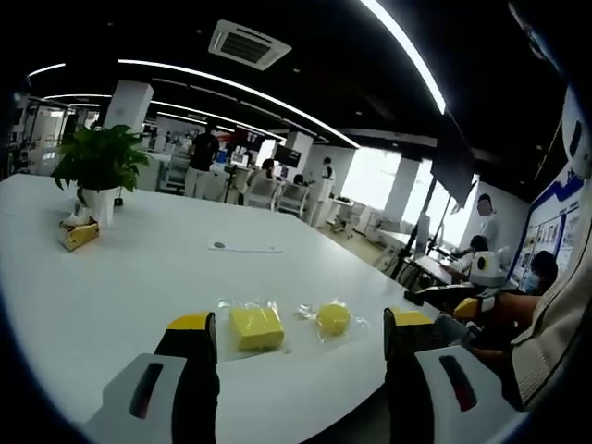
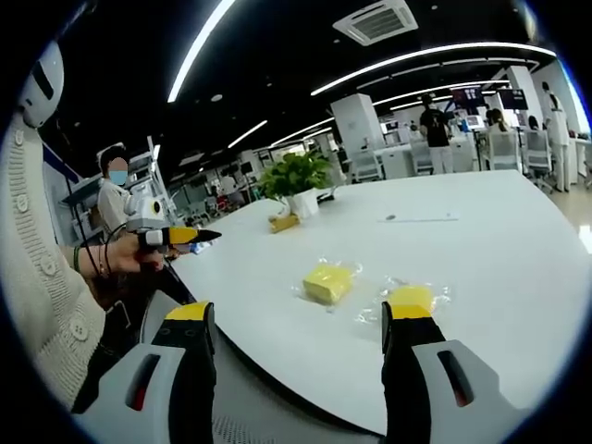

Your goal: Compare the silicone blocks by pressing each to a similar depth, holding the contact briefly, and releasing to observe deformation and rebound differences across the visible hardness samples.

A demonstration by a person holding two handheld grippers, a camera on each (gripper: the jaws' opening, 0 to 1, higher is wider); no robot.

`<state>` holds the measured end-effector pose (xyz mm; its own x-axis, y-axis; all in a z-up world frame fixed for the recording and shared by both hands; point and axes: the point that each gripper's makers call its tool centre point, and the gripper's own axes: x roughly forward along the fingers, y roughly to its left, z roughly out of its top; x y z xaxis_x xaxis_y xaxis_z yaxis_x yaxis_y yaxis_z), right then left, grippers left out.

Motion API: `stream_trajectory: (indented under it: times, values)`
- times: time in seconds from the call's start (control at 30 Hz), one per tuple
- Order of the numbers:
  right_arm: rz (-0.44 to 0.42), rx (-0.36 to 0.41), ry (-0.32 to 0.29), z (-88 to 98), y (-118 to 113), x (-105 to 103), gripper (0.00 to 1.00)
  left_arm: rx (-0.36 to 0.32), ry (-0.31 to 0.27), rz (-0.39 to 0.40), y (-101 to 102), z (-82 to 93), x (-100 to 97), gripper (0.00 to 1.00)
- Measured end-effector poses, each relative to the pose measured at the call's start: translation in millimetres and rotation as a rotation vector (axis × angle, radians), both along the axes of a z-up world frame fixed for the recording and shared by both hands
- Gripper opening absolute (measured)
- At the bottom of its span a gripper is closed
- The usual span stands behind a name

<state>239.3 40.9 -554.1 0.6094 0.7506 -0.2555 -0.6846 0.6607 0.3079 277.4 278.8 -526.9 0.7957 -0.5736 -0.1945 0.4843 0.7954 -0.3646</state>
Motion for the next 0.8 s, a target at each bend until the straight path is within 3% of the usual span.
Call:
stream_trajectory:
  times: [0.33, 0.4, 0.57, 0.8]
  values:
    - [-0.036, -0.015, 0.005, 2.7, 0, 3, 0.68, -0.116, 0.043, -0.02, -2, 11.1, 38.9, 0.77]
    - [-0.045, -0.02, 0.012, 2.6, 0, 4, 0.68, -0.204, 0.054, -0.014, -3, 17.8, 53.4, 0.77]
    - [-0.066, -0.027, 0.02, 3.4, -1, 8, 0.67, -0.332, 0.073, 0.011, 2, 23.1, 83.8, 0.75]
    - [-0.097, -0.046, 0.032, 3.0, -2, 18, 0.67, -0.409, 0.108, 0.006, 6, 7.7, 124.0, 0.69]
